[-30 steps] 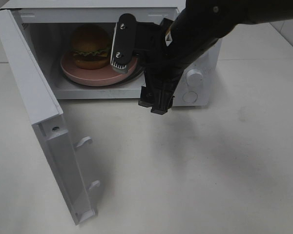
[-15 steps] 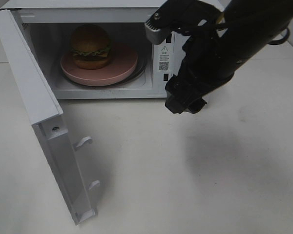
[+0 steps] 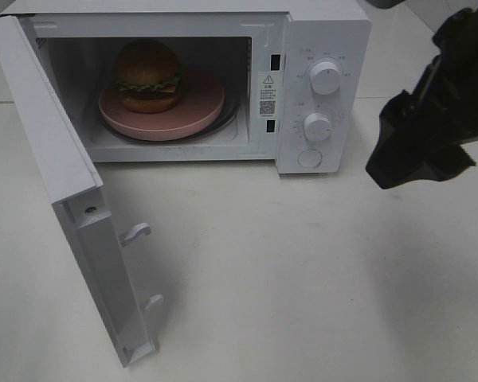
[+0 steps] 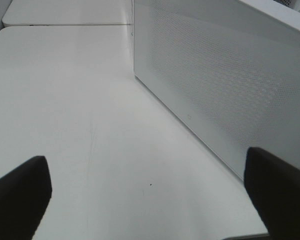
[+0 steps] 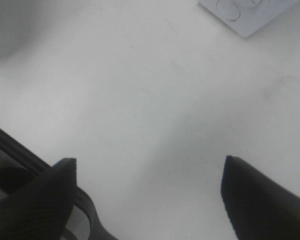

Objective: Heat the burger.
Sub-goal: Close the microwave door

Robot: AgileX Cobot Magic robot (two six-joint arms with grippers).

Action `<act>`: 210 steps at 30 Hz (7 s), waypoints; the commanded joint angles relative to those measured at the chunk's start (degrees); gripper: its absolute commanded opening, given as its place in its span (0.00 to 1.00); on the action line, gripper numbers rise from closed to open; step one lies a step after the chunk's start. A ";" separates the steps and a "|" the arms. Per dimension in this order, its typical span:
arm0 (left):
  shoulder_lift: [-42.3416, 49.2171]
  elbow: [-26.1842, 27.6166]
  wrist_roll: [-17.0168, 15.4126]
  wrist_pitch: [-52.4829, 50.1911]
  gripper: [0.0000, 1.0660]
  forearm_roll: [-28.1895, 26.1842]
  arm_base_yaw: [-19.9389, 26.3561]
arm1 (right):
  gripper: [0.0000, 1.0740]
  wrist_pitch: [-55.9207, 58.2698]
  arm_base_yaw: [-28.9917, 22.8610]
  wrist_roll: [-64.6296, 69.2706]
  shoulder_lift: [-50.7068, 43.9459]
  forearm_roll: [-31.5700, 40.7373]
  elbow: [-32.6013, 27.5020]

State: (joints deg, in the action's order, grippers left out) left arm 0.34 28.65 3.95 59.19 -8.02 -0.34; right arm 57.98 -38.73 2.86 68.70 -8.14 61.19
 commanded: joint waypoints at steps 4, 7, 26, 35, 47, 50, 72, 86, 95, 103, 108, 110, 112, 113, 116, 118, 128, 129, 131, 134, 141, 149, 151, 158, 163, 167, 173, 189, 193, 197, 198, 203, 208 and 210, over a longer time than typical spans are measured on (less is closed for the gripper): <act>1.20 -0.23 -0.29 -0.29 0.94 -0.17 -0.23 | 0.71 7.33 -0.17 0.86 -6.53 1.09 -0.57; 1.20 -0.23 -0.29 -0.29 0.94 -0.17 -0.23 | 0.71 8.65 -0.17 0.74 -8.48 0.92 -1.32; 1.20 -0.23 -0.29 -0.29 0.94 -0.17 -0.23 | 0.71 7.05 17.13 0.46 -34.03 0.80 -17.42; 1.20 -0.23 -0.29 -0.29 0.94 -0.17 -0.23 | 0.71 5.27 23.55 0.86 -43.95 0.80 -24.24; 1.20 -0.23 -0.29 -0.29 0.94 -0.17 -0.23 | 0.71 1.20 29.91 3.38 -58.33 1.26 -32.14; 1.20 -0.23 -0.29 -0.29 0.94 -0.17 -0.23 | 0.71 1.20 30.71 3.38 -60.96 1.26 -32.14; 1.20 -0.23 -0.29 -0.29 0.94 -0.23 -0.23 | 0.71 1.15 32.66 2.92 -70.47 1.26 -32.14; 1.20 -0.23 -0.29 -0.29 0.94 -0.23 -0.23 | 0.71 1.15 32.66 2.92 -70.47 1.26 -32.14; 1.20 -0.23 -0.29 -0.29 0.94 -0.23 -0.23 | 0.71 1.15 32.66 2.92 -70.47 1.26 -32.14; 1.20 -0.23 -0.29 -0.29 0.94 -0.23 -0.23 | 0.71 1.15 32.66 2.92 -70.47 1.26 -32.14; 1.20 -0.23 -0.29 -0.29 0.94 -0.29 -0.23 | 0.71 1.15 32.66 2.92 -70.47 1.26 -32.14; 1.20 -0.23 -0.29 -0.29 0.94 -0.52 -0.23 | 0.71 1.15 32.66 2.92 -70.47 1.26 -32.14; 1.20 -0.23 -0.29 -0.34 0.94 -0.74 -0.23 | 0.71 1.15 32.66 2.92 -70.47 1.26 -32.14; 1.20 -0.23 -0.29 -0.34 0.94 -0.74 -0.23 | 0.71 1.15 32.66 2.92 -70.47 1.26 -32.14; 1.20 -0.23 -0.46 -0.34 0.94 -0.69 -0.23 | 0.71 1.15 32.66 2.92 -70.47 1.26 -32.14; 1.20 -0.23 -0.46 -0.34 0.94 -0.69 -0.23 | 0.71 1.15 32.66 2.92 -70.47 1.26 -32.14; -3.32 3.50 -0.46 -4.98 0.84 -1.03 -0.23 | 0.71 1.15 32.66 2.98 -70.47 1.26 -32.14; -5.16 3.55 -0.46 -6.65 0.81 -1.03 -0.23 | 0.71 1.15 32.66 2.98 -70.47 1.26 -32.14; -6.25 3.55 -0.46 -7.45 0.73 -1.03 -0.23 | 0.71 1.15 32.66 2.98 -70.47 1.26 -32.14; -9.91 3.55 -0.40 -9.05 0.56 -0.97 -0.23 | 0.71 1.15 32.66 2.98 -70.47 1.26 -32.14; -19.77 3.55 -0.34 -14.09 0.19 0.11 -0.23 | 0.71 1.15 32.66 2.98 -70.47 1.26 -32.14; -29.62 1.32 -0.29 -25.95 0.00 0.00 -0.23 | 0.71 1.15 32.66 2.98 -70.47 1.26 -32.14; -30.31 0.40 -0.29 -27.73 0.00 0.00 -0.23 | 0.71 1.15 32.66 2.98 -70.47 1.26 -32.14; -35.75 -9.40 -0.23 -49.56 0.00 -0.06 -0.23 | 0.71 1.15 32.66 2.98 -70.47 1.26 -32.14; -39.99 -15.53 -0.29 -65.66 0.00 0.00 -0.23 | 0.71 1.15 32.66 2.98 -70.47 1.26 -32.14; -45.95 -20.51 -0.29 -81.76 0.00 1.60 -0.23 | 0.71 1.15 32.66 2.98 -70.47 1.26 -32.14; -55.41 -21.03 -0.52 -90.58 0.00 5.96 -0.29 | 0.71 1.15 32.66 2.98 -70.47 1.26 -32.14; -72.31 -20.05 -16.50 -109.61 0.00 27.96 -0.40 | 0.71 1.15 32.66 2.92 -70.47 1.26 -32.14; -75.75 -18.91 -17.82 -113.16 0.00 33.35 -0.40 | 0.71 1.15 32.66 2.92 -70.47 1.26 -32.14; -78.72 -17.36 -19.54 -113.45 0.00 36.44 -0.40 | 0.71 1.15 32.66 2.92 -70.47 1.26 -32.14; -78.72 -17.36 -19.54 -113.45 0.00 36.44 -0.40 | 0.71 1.15 32.66 2.92 -70.47 1.26 -32.14; -81.19 -16.39 -19.08 -113.67 0.00 35.12 -3.09 | 0.71 1.15 32.66 2.92 -70.47 1.26 -32.14; -83.88 -15.58 -12.09 -113.79 0.00 27.79 -10.20 | 0.71 1.15 32.66 2.92 -70.47 1.26 -32.14; -85.26 -15.47 -10.54 -113.85 0.00 22.57 -13.35 | 0.71 1.15 32.66 2.92 -70.47 1.26 -32.14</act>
State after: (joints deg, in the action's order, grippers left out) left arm -83.94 12.55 -8.54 -53.57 19.82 -10.94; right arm 59.42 -6.53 5.84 -0.23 -7.10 29.22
